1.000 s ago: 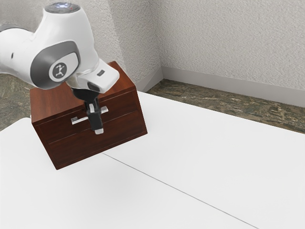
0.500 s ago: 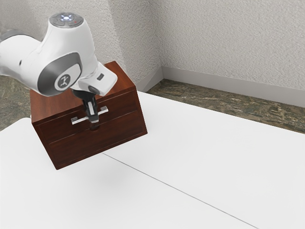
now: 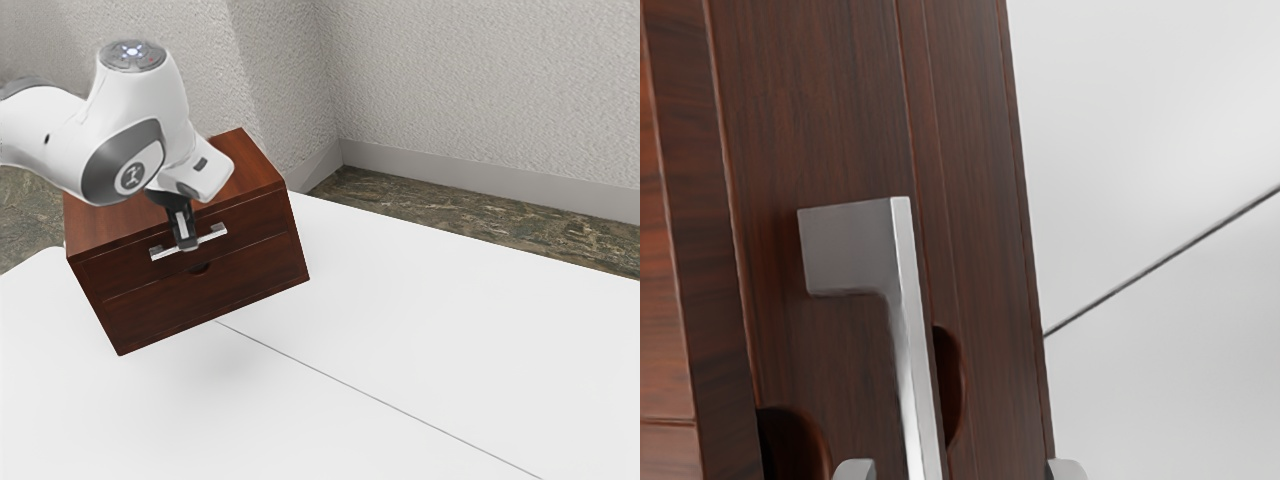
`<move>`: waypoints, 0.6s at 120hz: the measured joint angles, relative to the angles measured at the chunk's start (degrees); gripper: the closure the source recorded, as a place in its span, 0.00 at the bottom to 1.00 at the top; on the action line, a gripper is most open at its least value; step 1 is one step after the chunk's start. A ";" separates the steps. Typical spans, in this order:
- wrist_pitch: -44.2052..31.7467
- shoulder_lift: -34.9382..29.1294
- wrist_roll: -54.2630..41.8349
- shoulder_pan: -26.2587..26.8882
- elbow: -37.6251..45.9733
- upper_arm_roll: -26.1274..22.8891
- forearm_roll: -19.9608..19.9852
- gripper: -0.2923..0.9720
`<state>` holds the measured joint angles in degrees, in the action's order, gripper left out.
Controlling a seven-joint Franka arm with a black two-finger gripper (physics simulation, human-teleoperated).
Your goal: Pull the drawer handle with one arm to open the drawer
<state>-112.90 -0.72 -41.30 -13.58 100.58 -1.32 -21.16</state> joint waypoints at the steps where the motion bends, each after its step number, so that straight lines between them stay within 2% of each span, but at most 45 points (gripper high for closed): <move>1: -0.05 0.07 -0.05 -0.03 0.00 0.00 0.00 0.65; 39: -1.33 1.83 -1.66 -1.18 0.25 0.00 0.33 0.66; 56: -1.64 0.97 -2.00 -1.83 1.99 -0.50 1.83 0.70; 72: -1.73 -0.74 -2.31 -0.33 3.95 0.77 3.31 0.76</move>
<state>-114.63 -1.46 -43.61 -13.92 104.53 -0.55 -17.85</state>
